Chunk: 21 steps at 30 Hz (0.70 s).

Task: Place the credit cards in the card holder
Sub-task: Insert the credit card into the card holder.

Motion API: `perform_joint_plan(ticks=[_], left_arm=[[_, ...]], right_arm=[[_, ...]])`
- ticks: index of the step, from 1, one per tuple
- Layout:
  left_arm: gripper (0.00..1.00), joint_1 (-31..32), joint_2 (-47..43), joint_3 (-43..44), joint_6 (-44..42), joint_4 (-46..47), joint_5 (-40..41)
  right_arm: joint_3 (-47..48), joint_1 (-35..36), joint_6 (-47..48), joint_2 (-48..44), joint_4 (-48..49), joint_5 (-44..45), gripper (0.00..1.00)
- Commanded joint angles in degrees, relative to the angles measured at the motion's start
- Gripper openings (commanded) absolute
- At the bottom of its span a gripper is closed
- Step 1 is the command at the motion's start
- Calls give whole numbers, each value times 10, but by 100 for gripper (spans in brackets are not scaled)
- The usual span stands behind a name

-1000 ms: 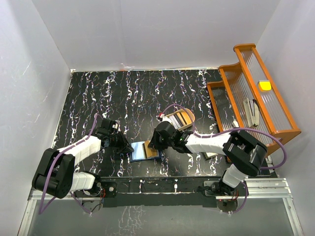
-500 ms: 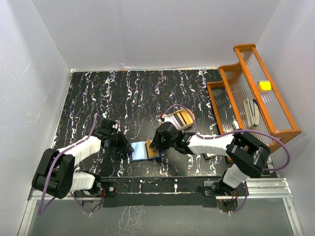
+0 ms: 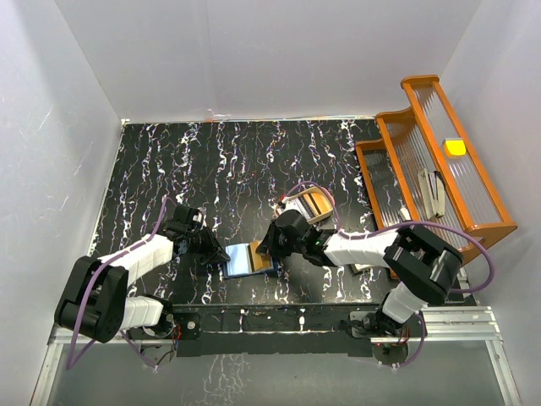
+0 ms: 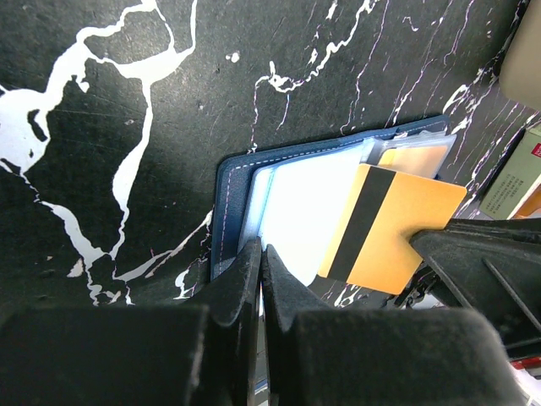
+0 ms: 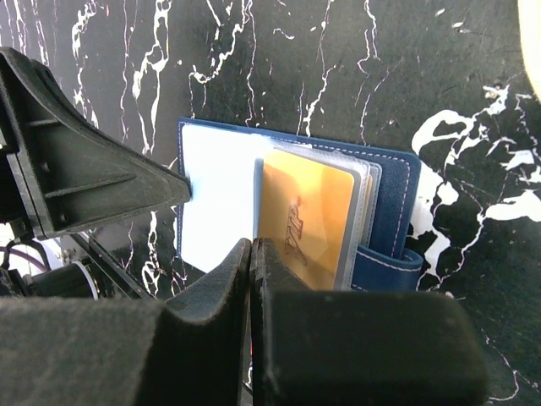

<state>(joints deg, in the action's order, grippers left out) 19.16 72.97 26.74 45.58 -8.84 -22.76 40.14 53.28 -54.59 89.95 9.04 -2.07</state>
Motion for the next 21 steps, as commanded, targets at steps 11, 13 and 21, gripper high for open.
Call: perform_joint_plan(ticks=[11, 13, 21], left_arm=[[0, -3, 3, -11, -7, -14, 5], [0, -3, 2, -13, -9, -14, 4], [0, -3, -5, -17, -4, -14, -3]], right_arm=[[-29, -33, -19, 51, 112, -79, 0], [-32, -33, -20, 58, 124, -88, 0], [-38, -38, -29, 56, 142, -91, 0]])
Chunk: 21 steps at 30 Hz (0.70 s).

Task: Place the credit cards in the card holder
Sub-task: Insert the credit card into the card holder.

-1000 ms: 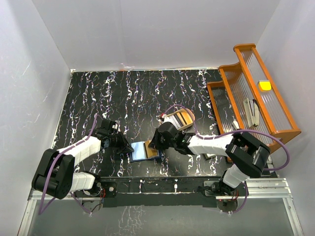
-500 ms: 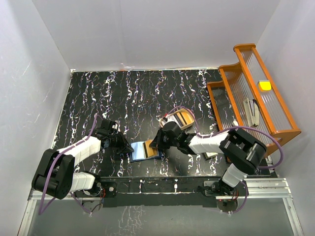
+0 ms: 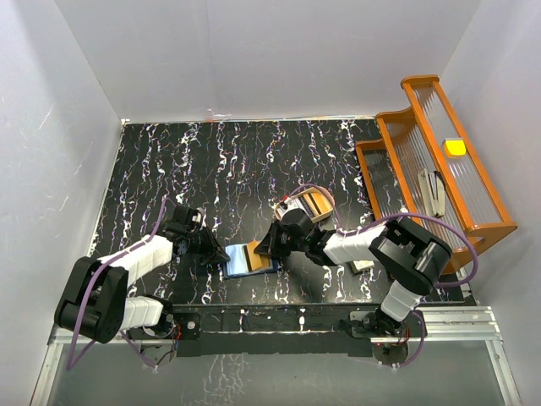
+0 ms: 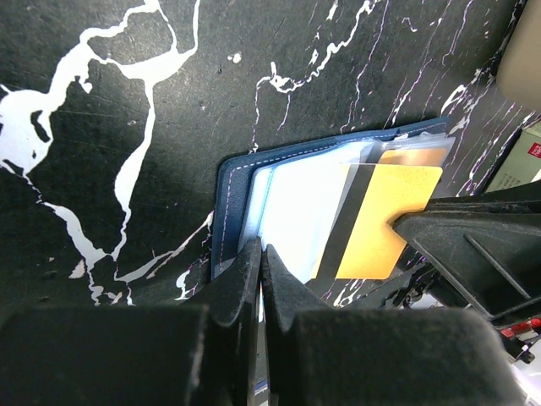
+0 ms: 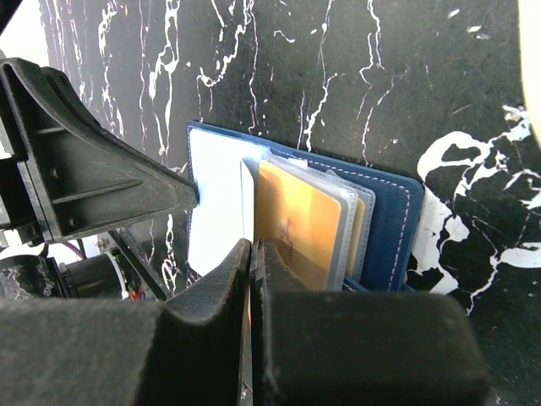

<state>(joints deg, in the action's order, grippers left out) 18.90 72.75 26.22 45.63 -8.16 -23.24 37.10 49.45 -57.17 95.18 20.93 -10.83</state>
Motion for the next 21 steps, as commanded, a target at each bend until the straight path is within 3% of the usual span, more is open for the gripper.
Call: perform_joint_plan(ticks=[1, 6, 12, 21], left_arm=[[0, -1, -4, -12, -3, -22, -1], [5, 0, -36, -25, 17, -18, -17], [28, 1, -62, -30, 27, -31, -24], [43, 5, -83, -37, 38, -37, -30]], right_arm=[[-8, 0, -4, 7, 24, -3, 0], [-7, 0, -8, 13, 26, -3, 0], [-10, -1, -9, 11, 25, 4, 0], [-10, -1, -17, 18, 25, 6, 0]])
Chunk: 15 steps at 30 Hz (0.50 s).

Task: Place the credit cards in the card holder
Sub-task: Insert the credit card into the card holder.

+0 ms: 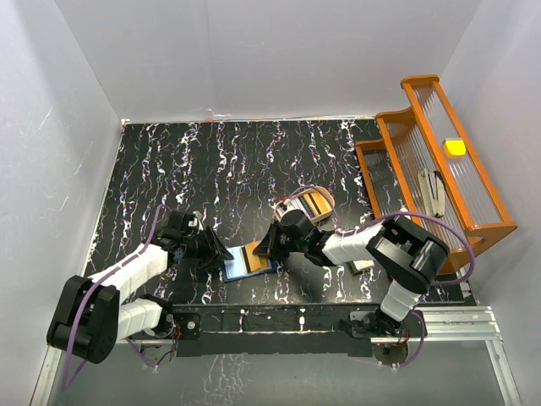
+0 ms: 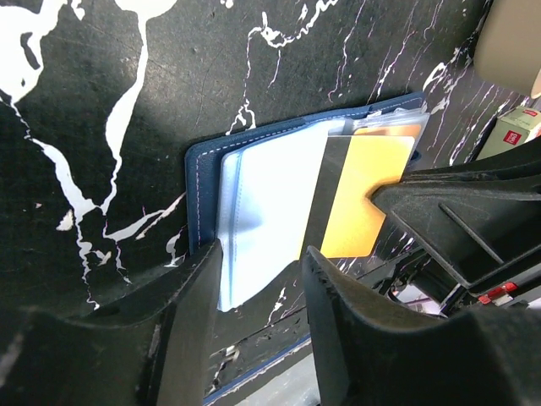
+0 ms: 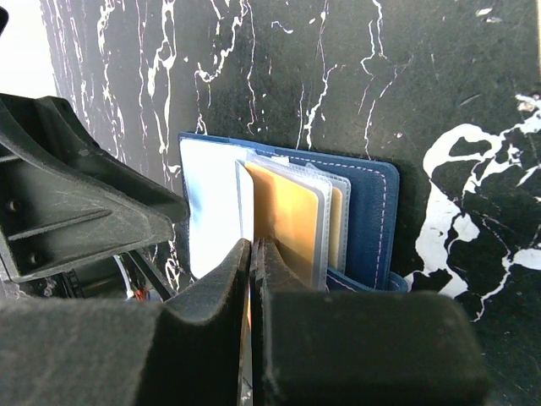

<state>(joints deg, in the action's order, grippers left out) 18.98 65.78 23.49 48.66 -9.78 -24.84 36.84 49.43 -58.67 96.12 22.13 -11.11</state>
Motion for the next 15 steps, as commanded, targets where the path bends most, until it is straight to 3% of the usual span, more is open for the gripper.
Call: perform_joint_plan(ticks=[1, 8, 15], left_arm=[[43, 5, -11, -11, 8, -20, -17], [45, 16, -19, -16, 19, -28, -5], [41, 19, -9, -27, 22, -12, -6]], right_arm=[[-7, -1, -2, 10, 14, 8, 0], [-8, 0, -11, 18, 20, 8, 0], [-3, 0, -9, 26, 18, -1, 0]])
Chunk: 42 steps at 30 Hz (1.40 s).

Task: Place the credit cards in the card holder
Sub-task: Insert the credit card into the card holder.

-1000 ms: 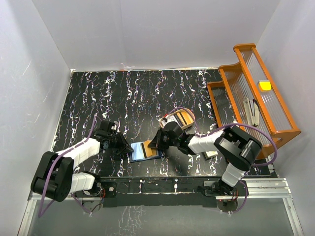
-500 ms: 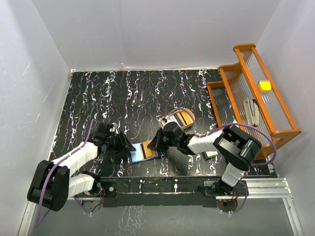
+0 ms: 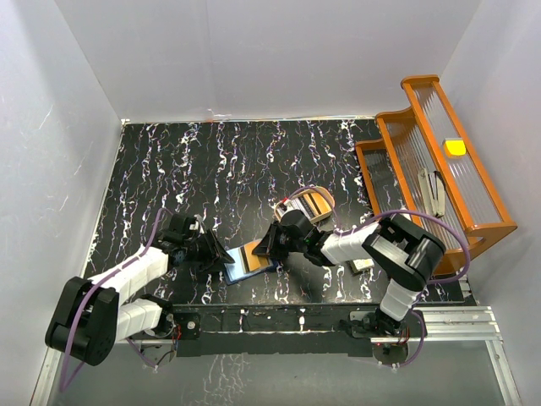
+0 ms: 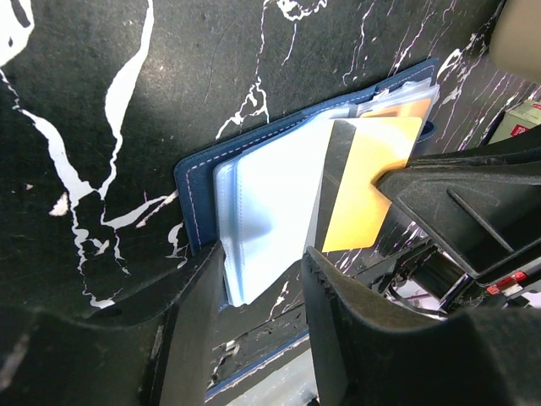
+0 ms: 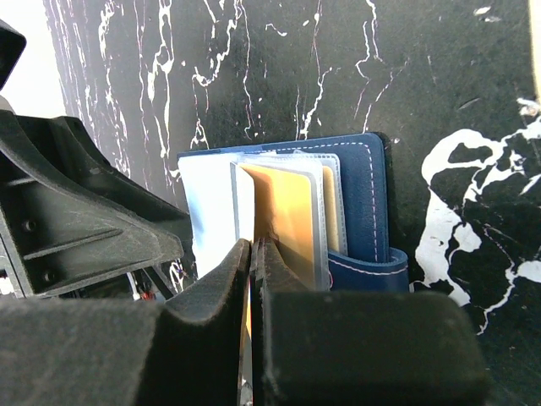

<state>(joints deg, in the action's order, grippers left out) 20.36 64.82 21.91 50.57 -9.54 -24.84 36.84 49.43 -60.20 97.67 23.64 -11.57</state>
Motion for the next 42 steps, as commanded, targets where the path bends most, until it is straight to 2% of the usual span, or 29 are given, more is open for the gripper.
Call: perform_joint_plan(ticks=[1, 5, 11, 19, 27, 33, 37, 42], left_arm=[[40, 5, 0, -10, 3, -12, -4], [40, 6, 4, -4, 0, -2, 0], [37, 6, 24, 3, -4, 1, 5], [31, 6, 21, 1, -2, 16, 7], [21, 6, 35, 16, -12, 20, 2], [21, 6, 36, 15, -15, 18, 6], [16, 6, 48, 20, -22, 24, -2], [15, 6, 53, 25, -28, 24, -3]], right_arm=[[-4, -1, 6, 10, 2, 1, 0], [-7, 0, 15, 2, -9, 0, 0], [14, 0, 38, -6, -81, -1, 0], [21, 3, 43, 4, -71, -21, 0], [43, 10, 54, 17, -84, -40, 0], [64, 16, 68, 5, -134, 0, 17], [99, 15, 94, -6, -205, 21, 35], [113, 17, 105, -8, -227, 20, 39]])
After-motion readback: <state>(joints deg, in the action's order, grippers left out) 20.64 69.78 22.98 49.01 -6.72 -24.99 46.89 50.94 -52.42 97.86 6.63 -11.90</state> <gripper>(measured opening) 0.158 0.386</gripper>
